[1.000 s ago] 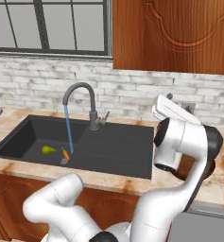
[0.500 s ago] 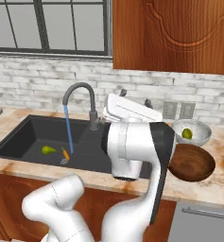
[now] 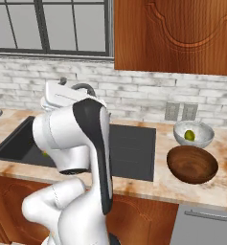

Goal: Pick the pears from the sink and place them in one bowl. Place the carrot in the other bowl. Then turn off the sink faucet.

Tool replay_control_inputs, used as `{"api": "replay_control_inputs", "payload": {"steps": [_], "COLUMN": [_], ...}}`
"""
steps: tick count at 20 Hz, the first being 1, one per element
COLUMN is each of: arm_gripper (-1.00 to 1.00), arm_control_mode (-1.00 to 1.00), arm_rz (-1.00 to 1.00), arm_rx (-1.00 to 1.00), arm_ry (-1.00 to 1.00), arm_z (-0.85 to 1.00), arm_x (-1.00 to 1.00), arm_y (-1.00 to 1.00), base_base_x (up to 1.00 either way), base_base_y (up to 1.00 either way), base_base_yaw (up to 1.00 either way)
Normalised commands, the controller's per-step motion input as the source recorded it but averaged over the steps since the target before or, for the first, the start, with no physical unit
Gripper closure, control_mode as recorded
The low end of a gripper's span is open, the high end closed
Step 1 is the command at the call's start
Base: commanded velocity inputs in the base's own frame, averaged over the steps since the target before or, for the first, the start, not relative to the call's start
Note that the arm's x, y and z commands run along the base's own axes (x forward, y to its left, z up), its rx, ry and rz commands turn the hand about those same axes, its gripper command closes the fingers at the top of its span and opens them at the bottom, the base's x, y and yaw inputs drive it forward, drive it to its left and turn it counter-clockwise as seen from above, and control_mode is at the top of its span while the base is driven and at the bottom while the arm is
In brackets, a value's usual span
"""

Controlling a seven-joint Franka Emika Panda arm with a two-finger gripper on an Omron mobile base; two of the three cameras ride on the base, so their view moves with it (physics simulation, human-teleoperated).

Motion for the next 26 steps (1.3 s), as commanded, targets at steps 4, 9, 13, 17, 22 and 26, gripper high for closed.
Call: {"api": "replay_control_inputs", "payload": {"steps": [4, 9, 13, 17, 22, 26], "arm_gripper": [-1.00, -1.00, -1.00, -1.00, -1.00, -1.00], "arm_control_mode": [-1.00, -1.00, -1.00, -1.00, -1.00, -1.00], "arm_rz": [0.24, 0.17, 0.14, 0.15, 0.18, 0.05], "arm_rx": [0.06, 0.18, 0.20, 0.19, 0.17, 0.02], "arm_ry": [0.57, 0.64, 0.61, 0.65, 0.67, 0.04], "arm_z": [0.64, 0.35, 0.25, 0.28, 0.16, -0.09], "arm_x": [-1.00, -1.00, -1.00, -1.00, -1.00, -0.03], "arm_y": [1.00, 0.76, 0.68, 0.66, 0.56, 0.16], "base_base_x": [0.00, 0.00, 0.00, 0.00, 0.00, 0.00], "base_base_y": [0.00, 0.00, 0.00, 0.00, 0.00, 0.00], "base_base_yaw": [0.00, 0.00, 0.00, 0.00, 0.00, 0.00]}}
